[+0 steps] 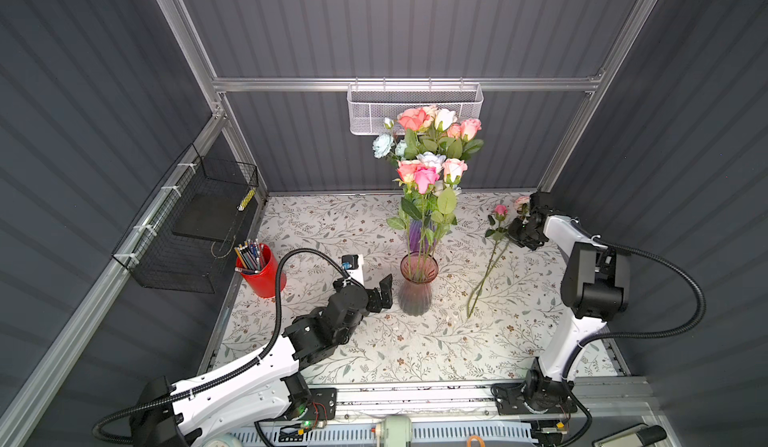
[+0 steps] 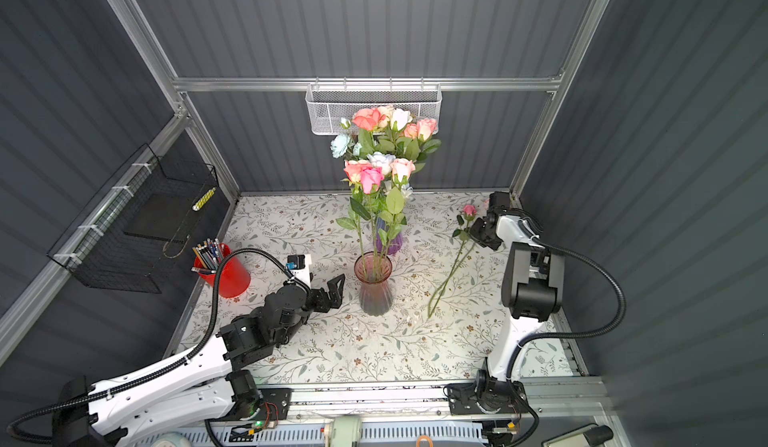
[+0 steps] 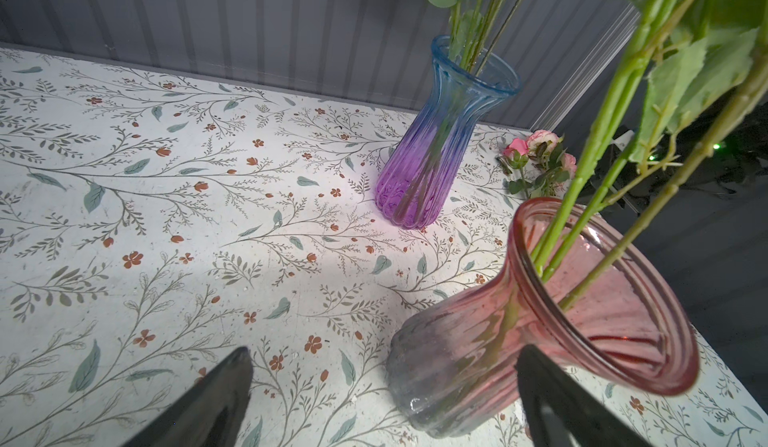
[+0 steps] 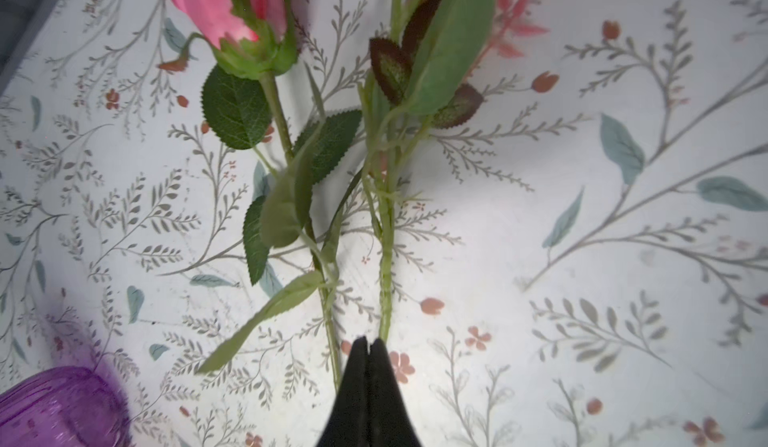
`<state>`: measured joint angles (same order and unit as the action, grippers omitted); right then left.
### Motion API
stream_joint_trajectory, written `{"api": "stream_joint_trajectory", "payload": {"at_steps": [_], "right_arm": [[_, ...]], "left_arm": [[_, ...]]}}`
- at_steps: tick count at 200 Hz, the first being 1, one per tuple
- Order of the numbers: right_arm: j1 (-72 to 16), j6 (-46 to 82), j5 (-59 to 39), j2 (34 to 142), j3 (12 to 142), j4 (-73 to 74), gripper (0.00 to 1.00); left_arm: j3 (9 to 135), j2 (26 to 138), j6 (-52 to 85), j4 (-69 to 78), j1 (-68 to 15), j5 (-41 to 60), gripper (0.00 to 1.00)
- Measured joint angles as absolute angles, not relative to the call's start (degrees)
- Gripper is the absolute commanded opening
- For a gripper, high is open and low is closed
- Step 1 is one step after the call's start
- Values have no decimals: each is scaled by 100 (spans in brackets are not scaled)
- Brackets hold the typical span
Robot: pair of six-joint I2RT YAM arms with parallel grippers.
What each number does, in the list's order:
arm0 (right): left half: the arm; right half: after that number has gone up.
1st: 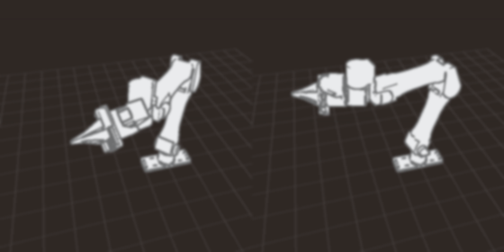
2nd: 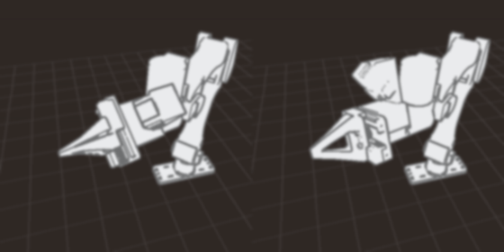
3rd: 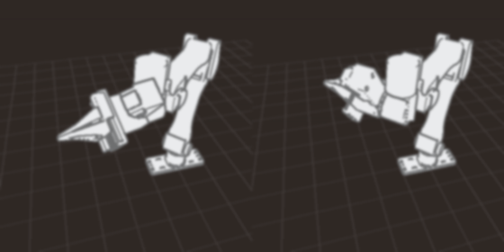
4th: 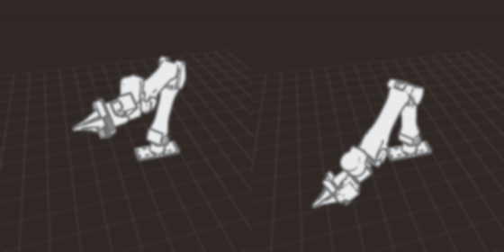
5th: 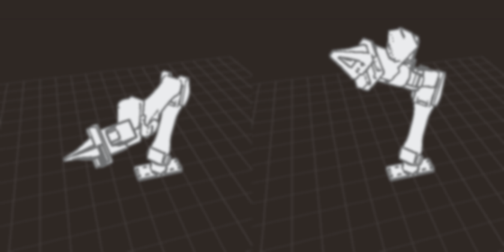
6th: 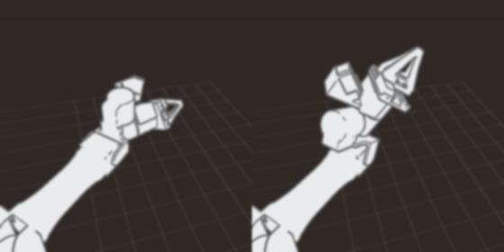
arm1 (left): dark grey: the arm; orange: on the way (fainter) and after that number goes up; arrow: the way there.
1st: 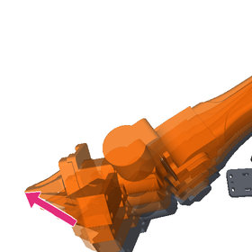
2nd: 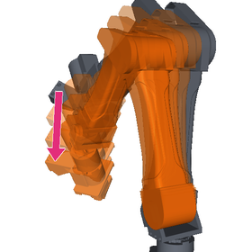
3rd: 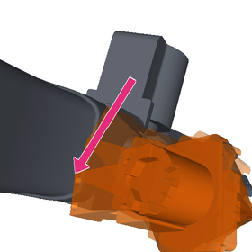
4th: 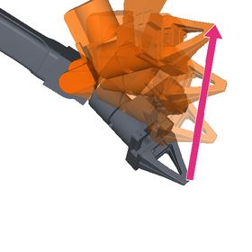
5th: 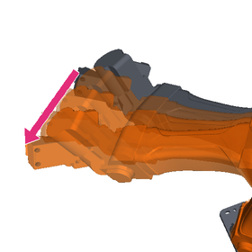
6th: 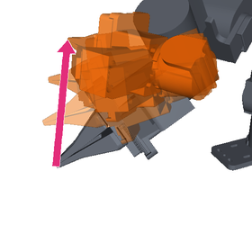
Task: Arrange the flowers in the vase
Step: 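Grasp the long-stemmed pale pink rose with the right gripper and lift it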
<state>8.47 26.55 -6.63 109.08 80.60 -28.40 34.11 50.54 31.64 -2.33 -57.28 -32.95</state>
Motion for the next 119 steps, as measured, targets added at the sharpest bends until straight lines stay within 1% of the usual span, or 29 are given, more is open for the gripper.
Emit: {"api": "stream_joint_trajectory", "payload": {"at_steps": [3,6,14,17,22,29,45,71,103,113,119], "right_arm": [[847,2655,-661,10833,8009,-2829,0],[847,2659,-657,10755,7970,-2829,4],[847,2674,-635,10573,7885,-2838,23],[845,2674,-624,10516,7872,-2842,28],[843,2683,-604,10440,7876,-2853,32],[845,2670,-591,10405,7913,-2856,34],[856,2657,-607,10595,8195,-2956,35],[867,2655,-626,11533,8901,-3096,35],[880,2661,-631,12258,9045,-3345,36],[886,2665,-635,12324,9098,-3395,32],[886,2674,-628,12331,9131,-3400,28]], "left_arm": [[3417,5046,3164,-248,-5728,-3286,99],[3426,5039,3164,-261,-5728,-3280,100],[3463,5022,3164,-322,-5728,-3245,99],[3479,5017,3164,-342,-5728,-3236,99],[3503,5006,3162,-373,-5728,-3216,99],[3535,4980,3162,-414,-5728,-3183,99],[3564,4904,3166,-454,-5728,-3138,99],[3564,4810,3192,-519,-5728,-3092,100],[3564,4797,3212,-548,-5728,-3081,99],[3564,4799,3212,-556,-5730,-3083,99],[3564,4801,3210,-556,-5728,-3083,100]]}}
